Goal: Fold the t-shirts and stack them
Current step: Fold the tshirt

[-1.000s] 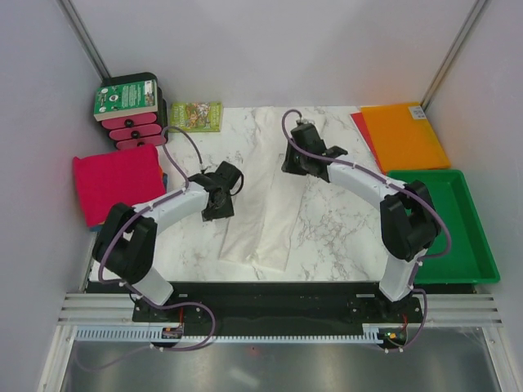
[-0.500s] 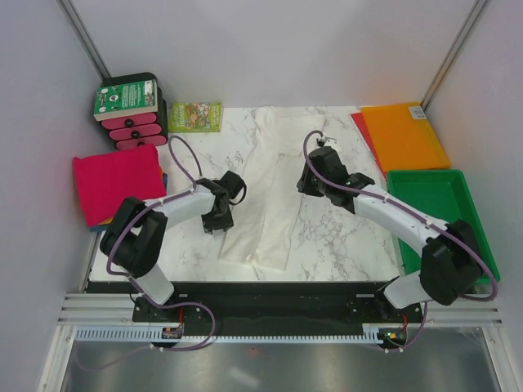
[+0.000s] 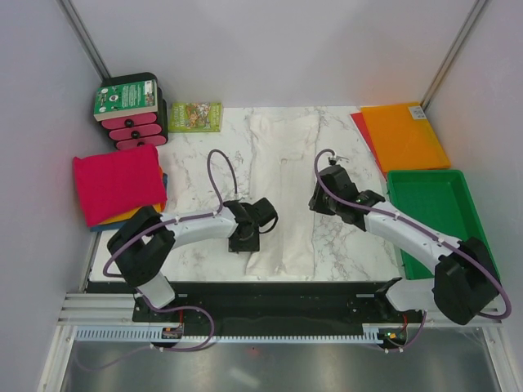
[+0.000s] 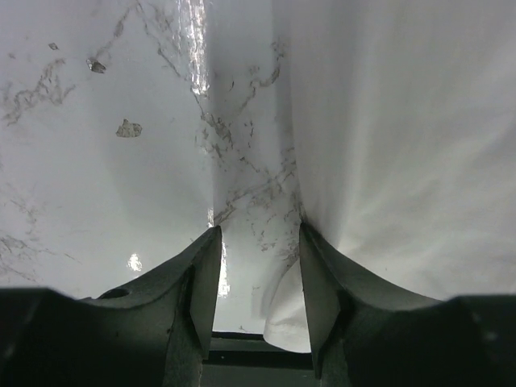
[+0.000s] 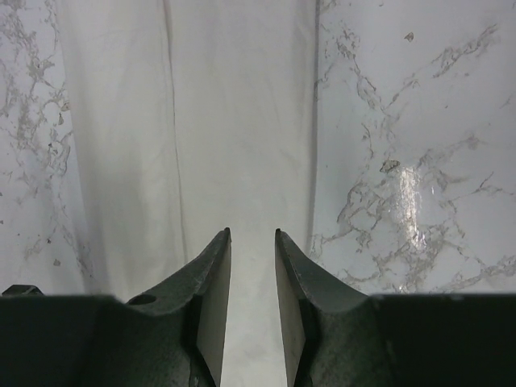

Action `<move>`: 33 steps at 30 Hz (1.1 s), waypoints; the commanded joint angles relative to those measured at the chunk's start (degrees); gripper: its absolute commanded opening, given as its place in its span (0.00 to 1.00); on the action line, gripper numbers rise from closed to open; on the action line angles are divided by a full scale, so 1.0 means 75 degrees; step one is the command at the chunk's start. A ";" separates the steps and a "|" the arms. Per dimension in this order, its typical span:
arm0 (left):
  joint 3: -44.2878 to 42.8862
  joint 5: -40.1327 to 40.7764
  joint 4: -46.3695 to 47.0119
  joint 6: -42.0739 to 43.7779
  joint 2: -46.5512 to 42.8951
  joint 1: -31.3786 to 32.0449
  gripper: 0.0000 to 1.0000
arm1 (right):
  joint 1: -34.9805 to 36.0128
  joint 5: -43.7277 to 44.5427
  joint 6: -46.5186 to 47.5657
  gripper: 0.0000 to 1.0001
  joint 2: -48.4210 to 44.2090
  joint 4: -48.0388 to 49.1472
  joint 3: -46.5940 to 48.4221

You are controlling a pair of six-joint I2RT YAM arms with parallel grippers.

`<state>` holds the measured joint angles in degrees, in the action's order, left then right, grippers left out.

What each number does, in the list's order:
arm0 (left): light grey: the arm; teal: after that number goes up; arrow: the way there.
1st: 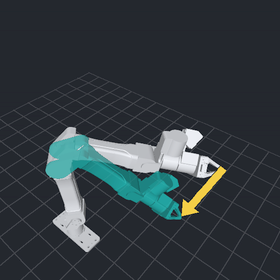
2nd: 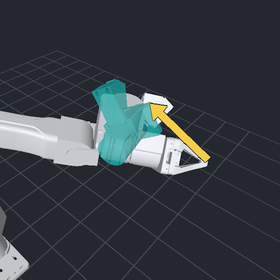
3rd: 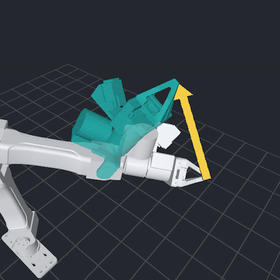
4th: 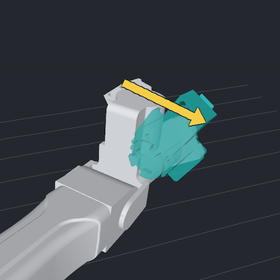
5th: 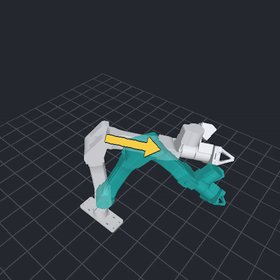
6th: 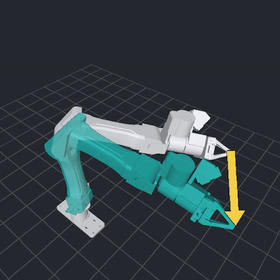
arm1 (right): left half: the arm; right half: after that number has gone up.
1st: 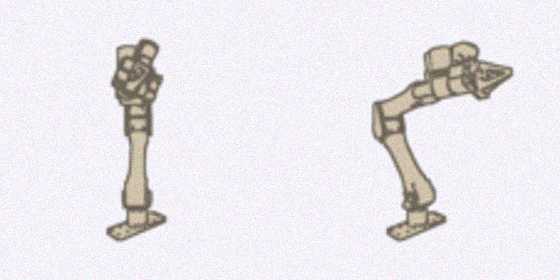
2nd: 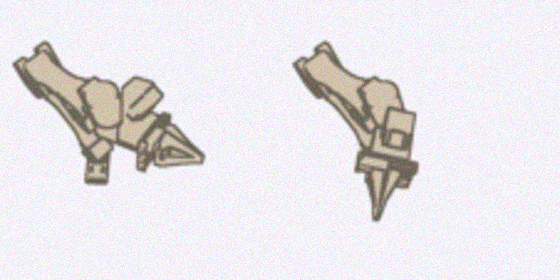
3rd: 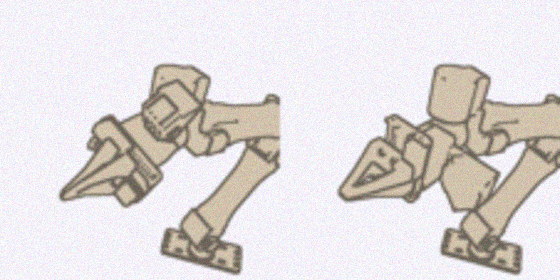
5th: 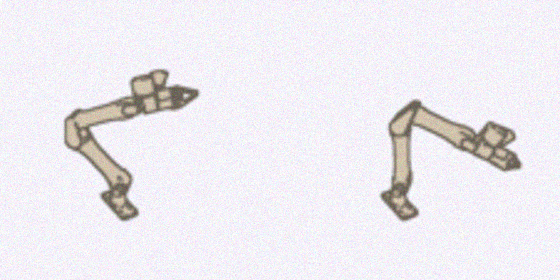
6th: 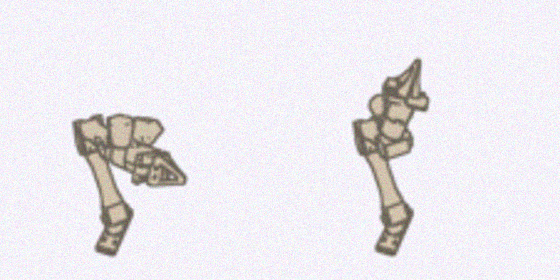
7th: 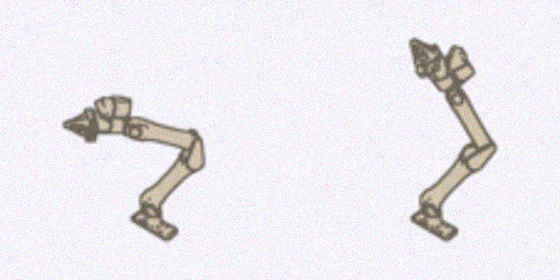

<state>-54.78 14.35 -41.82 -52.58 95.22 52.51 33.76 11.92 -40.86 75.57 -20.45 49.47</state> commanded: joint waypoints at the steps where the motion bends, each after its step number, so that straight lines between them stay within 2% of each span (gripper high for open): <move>1: 0.0438 0.0241 -0.0598 -0.0606 0.0173 0.0100 0.53 | 0.0022 -0.0077 -0.0130 0.36 -0.0432 0.0160 -0.0046; 8: 0.0215 0.1391 -0.1022 -0.0560 -0.1783 0.0088 0.56 | 0.0923 -0.0616 -0.0247 0.26 -0.0513 0.0405 -0.0174; 14: 0.0916 0.1509 0.0008 -0.0221 -0.3236 0.0100 0.57 | 0.2283 -0.0851 -0.0703 0.17 -0.0315 0.1084 -0.0748; 21: 0.1035 0.1298 0.0221 -0.0196 -0.3064 0.0088 0.57 | 0.3560 -0.0898 -0.1090 0.10 0.0399 0.1671 -0.0772; 26: 0.1339 0.1169 0.0233 -0.0408 -0.3122 0.0088 0.57 | 0.3901 -0.0863 -0.1407 0.10 0.0635 0.1777 -0.1099; 33: 0.1574 0.1157 0.0244 -0.0466 -0.3345 0.0100 0.57 | 0.4393 -0.0652 -0.2063 0.11 0.0354 0.1695 -0.1721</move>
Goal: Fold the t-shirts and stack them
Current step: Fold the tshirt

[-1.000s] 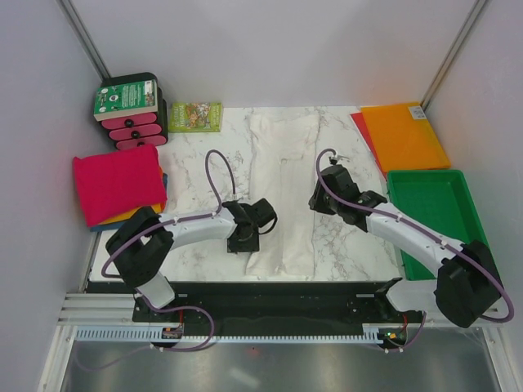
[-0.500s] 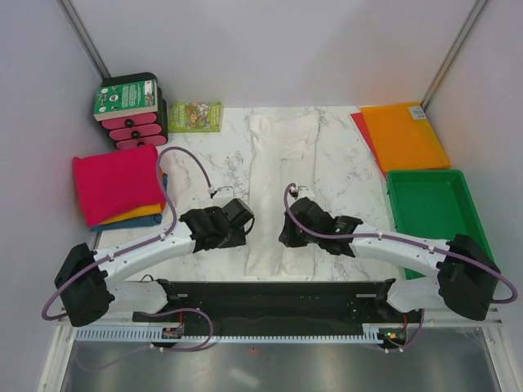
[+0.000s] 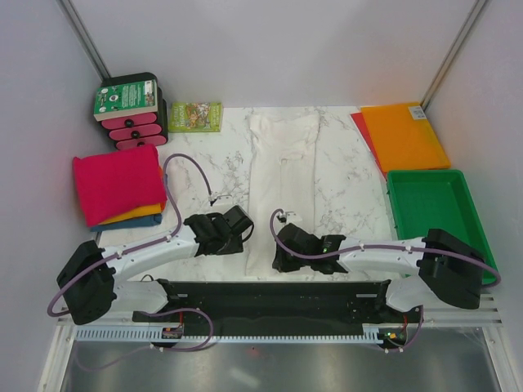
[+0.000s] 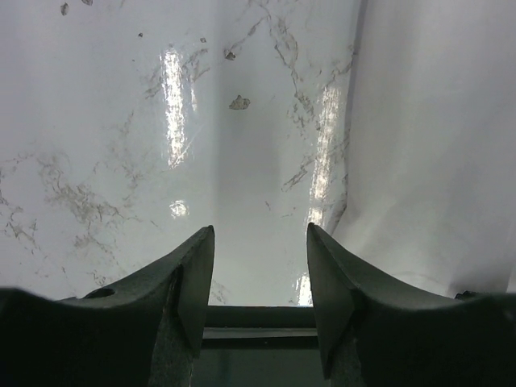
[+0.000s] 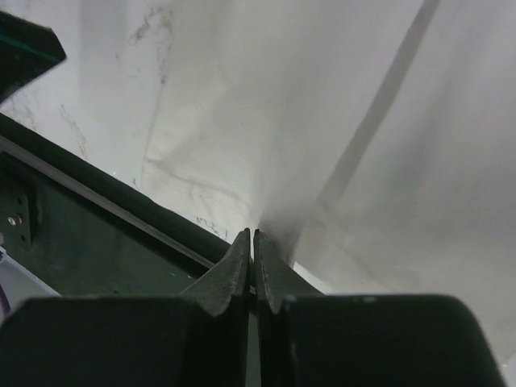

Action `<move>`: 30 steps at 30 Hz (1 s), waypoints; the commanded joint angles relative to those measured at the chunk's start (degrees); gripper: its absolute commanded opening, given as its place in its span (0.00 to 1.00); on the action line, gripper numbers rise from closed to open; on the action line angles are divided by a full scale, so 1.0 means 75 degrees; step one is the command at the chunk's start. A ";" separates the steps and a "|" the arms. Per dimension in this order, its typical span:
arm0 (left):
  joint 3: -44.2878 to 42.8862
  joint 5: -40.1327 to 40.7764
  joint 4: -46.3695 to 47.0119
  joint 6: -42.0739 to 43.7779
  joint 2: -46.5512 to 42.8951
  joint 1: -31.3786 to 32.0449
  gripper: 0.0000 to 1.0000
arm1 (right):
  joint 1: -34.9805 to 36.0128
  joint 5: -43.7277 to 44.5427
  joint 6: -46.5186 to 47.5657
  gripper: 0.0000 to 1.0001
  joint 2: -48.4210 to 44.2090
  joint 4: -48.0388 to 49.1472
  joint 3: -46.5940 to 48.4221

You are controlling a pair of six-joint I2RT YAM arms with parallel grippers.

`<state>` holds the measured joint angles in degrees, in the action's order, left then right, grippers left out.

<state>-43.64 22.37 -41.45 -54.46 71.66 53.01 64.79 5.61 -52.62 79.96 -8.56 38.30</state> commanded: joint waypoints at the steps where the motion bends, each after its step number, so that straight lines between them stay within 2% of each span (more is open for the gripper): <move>1: 0.0099 0.0076 0.0183 -0.0227 -0.0180 0.0033 0.57 | 0.0290 0.0190 -0.0530 0.11 -0.0255 0.0098 -0.0348; 8: 0.0134 -0.0088 0.0253 -0.0181 -0.0062 0.0045 0.56 | 0.0395 0.0376 -0.0484 0.13 -0.0255 -0.0054 -0.0338; 11: 0.0286 -0.0135 0.0440 0.0006 -0.0517 0.0045 0.58 | 0.0489 0.1091 -0.0414 0.22 -0.0805 -0.0078 -0.0034; 14: 0.0789 -0.0602 0.1153 0.0252 -0.1312 0.0056 0.63 | 0.0536 0.1654 -0.0239 0.32 -0.1239 -0.0147 0.0388; 16: 0.1293 -0.1059 0.1658 0.0253 -0.1724 0.0056 0.68 | 0.0536 0.1969 -0.0168 0.35 -0.1450 -0.0276 0.0680; 23: 0.2384 -0.1973 0.2853 -0.0005 -0.2312 0.0056 0.72 | 0.0560 0.2884 0.0102 0.36 -0.1989 -0.1155 0.0975; 30: 0.2327 -0.2139 0.3335 -0.0087 -0.1587 0.0442 0.70 | 0.0548 0.3119 0.0008 0.36 -0.2353 -0.1449 0.0811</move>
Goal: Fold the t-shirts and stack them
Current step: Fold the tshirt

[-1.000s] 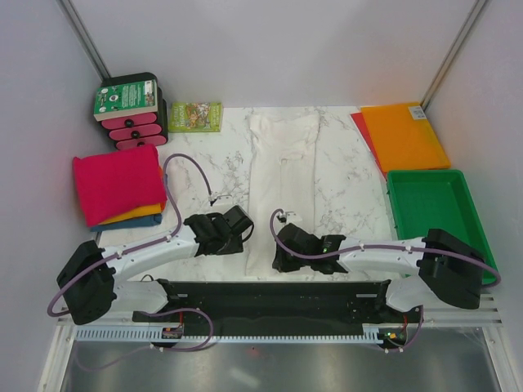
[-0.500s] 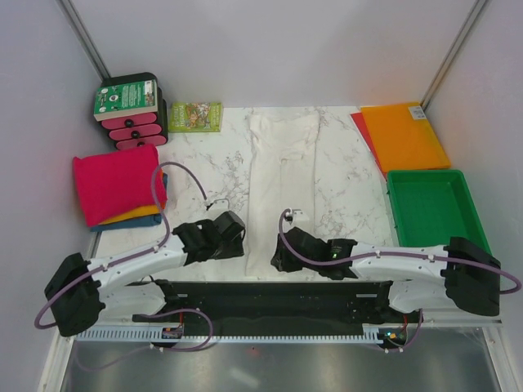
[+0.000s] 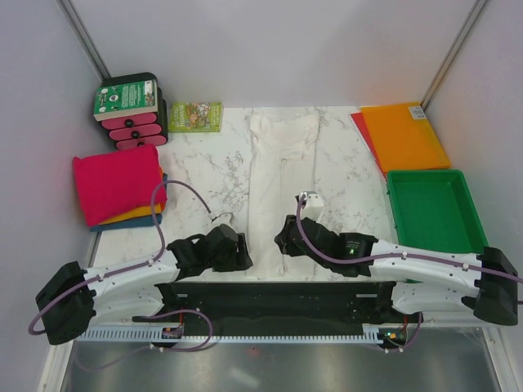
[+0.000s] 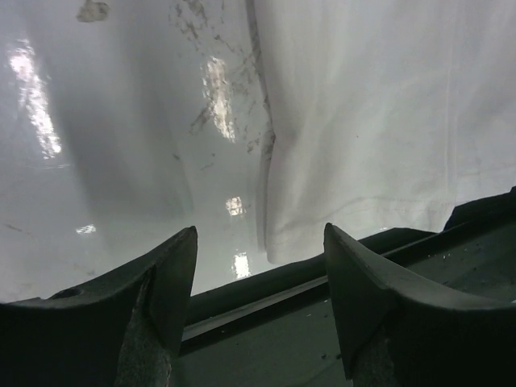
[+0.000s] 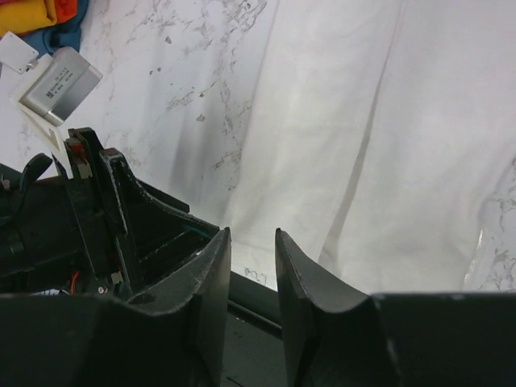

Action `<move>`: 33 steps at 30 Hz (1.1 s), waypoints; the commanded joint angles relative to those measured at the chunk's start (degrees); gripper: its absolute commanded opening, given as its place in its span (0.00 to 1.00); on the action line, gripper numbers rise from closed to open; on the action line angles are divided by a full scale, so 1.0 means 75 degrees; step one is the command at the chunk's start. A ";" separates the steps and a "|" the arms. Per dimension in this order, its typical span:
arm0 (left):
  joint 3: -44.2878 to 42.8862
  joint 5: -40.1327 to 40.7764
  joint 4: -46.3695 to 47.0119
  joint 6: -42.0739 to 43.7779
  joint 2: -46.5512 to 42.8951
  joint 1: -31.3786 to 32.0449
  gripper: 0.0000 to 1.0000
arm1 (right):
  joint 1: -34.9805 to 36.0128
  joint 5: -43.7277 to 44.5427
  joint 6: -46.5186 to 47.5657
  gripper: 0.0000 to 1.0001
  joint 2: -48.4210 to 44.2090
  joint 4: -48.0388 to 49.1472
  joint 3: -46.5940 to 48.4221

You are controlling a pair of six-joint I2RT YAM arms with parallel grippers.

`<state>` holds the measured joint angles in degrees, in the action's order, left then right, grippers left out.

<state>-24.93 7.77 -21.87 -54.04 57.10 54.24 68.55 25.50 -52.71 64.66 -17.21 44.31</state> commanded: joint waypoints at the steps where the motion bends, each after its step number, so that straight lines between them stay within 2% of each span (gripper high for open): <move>1: -0.0192 -0.0169 0.0736 -0.0154 0.0564 0.0326 0.70 | 0.0059 0.0468 -0.0003 0.36 -0.0360 -0.0306 -0.0014; 7: -0.0274 -0.0134 0.0678 -0.0318 0.1081 0.0538 0.65 | 0.0059 0.0526 -0.0120 0.36 -0.0430 -0.0400 -0.0143; 11: -0.0425 -0.0099 0.0420 -0.0353 0.1281 0.0561 0.54 | 0.0059 0.0608 -0.0167 0.36 -0.0454 -0.0447 -0.0202; 14: -0.0508 -0.0110 0.0197 -0.0400 0.1328 0.0573 0.49 | 0.0059 0.0608 -0.0226 0.36 -0.0454 -0.0517 -0.0225; 22: -0.0309 -0.0180 -0.0049 -0.0599 0.1339 0.0713 0.45 | 0.0047 0.0573 -0.0413 0.36 -0.0606 -0.0599 -0.0412; 30: -0.0286 -0.0192 -0.0061 -0.0728 0.1878 0.0983 0.33 | 0.0070 0.0561 -0.0906 0.36 -0.1028 -0.0740 -0.0928; 33: -0.0286 -0.0181 -0.0061 -0.0751 0.1972 0.1007 0.22 | 0.0070 0.0596 -0.1011 0.35 -0.1192 -0.0857 -0.1010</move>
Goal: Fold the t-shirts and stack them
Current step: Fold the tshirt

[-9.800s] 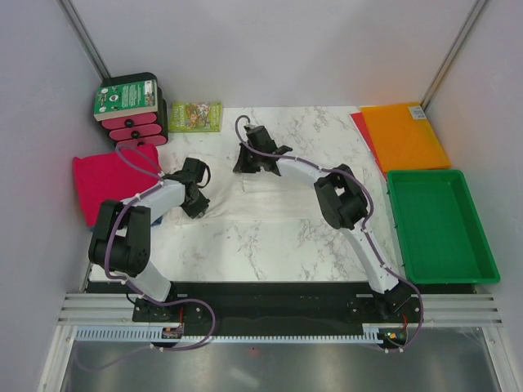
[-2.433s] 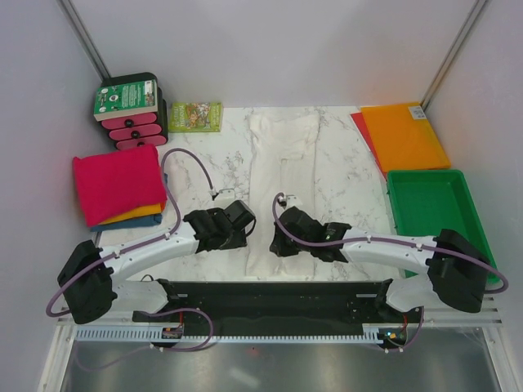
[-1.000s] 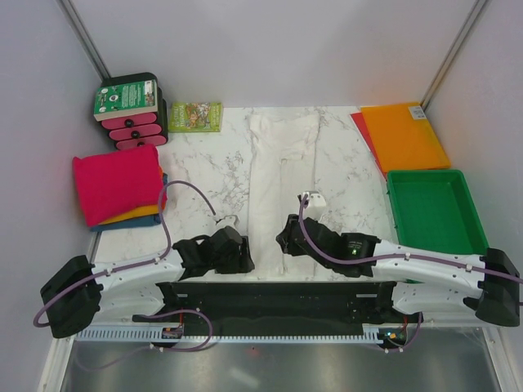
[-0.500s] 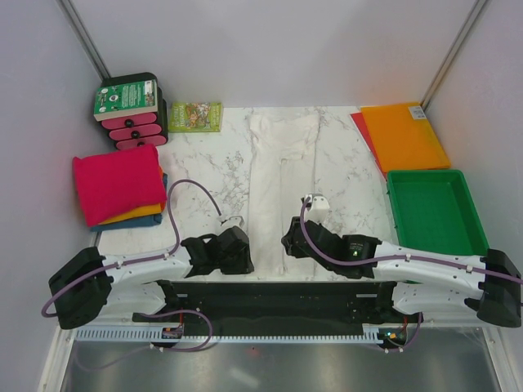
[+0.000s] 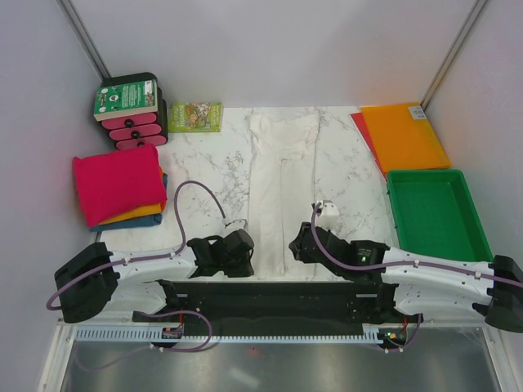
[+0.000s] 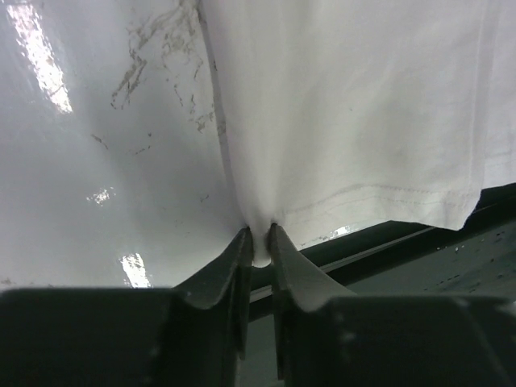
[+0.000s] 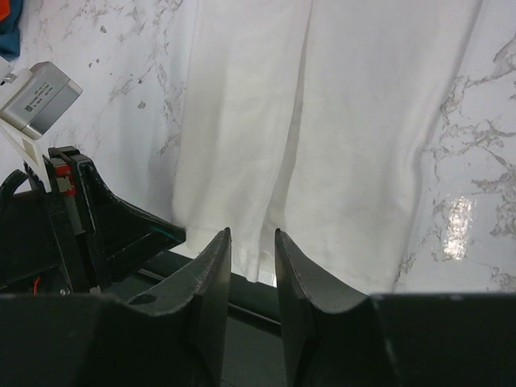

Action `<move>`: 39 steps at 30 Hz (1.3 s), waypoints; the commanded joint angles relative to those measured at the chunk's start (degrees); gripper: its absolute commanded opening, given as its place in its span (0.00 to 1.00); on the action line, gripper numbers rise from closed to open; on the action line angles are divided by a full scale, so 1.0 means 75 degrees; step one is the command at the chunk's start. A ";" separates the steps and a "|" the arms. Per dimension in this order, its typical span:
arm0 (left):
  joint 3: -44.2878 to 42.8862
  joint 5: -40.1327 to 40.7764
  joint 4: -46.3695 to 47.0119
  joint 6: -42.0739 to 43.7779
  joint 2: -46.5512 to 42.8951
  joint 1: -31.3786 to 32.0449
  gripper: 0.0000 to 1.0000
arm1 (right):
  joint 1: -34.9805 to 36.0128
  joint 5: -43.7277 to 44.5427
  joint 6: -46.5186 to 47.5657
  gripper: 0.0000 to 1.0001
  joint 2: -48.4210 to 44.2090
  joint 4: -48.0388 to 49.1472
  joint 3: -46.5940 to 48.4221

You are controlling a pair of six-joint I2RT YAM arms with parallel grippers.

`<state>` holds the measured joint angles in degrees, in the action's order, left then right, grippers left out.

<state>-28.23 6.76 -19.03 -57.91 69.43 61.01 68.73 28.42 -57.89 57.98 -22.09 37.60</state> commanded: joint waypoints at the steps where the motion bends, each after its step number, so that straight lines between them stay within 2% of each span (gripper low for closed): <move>1: 0.0166 -0.0046 -0.0451 -0.0236 0.0317 0.0115 0.15 | 0.0059 0.0229 -0.0332 0.36 -0.0335 -0.0265 -0.0116; 6: 0.0236 0.0023 -0.0521 -0.0271 0.0165 0.0103 0.02 | 0.0117 0.0276 -0.0566 0.37 -0.0324 -0.0908 -0.0092; 12: 0.0201 0.0200 -0.0627 -0.0283 0.0071 0.0103 0.02 | 0.0456 0.0007 -0.1655 0.47 -0.0172 -0.1718 -0.0525; 19: 0.0037 0.0235 -0.0651 -0.0166 0.0329 0.0103 0.02 | 0.1043 0.0276 -0.2594 0.58 0.0202 -0.2199 -0.0807; 30: -0.0080 0.0352 -0.0791 -0.0107 0.0189 0.0103 0.02 | 0.1032 0.1108 -0.3319 0.57 0.0941 -0.1977 -0.0631; 39: -0.0057 0.0457 -0.0873 -0.0142 0.0083 0.0115 0.02 | 0.1043 0.0675 -0.3648 0.55 0.1527 -0.2035 -0.0737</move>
<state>-29.15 7.57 -20.88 -58.92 69.95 61.39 76.29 33.78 -82.67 68.07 -37.06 31.57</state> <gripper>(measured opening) 0.029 0.551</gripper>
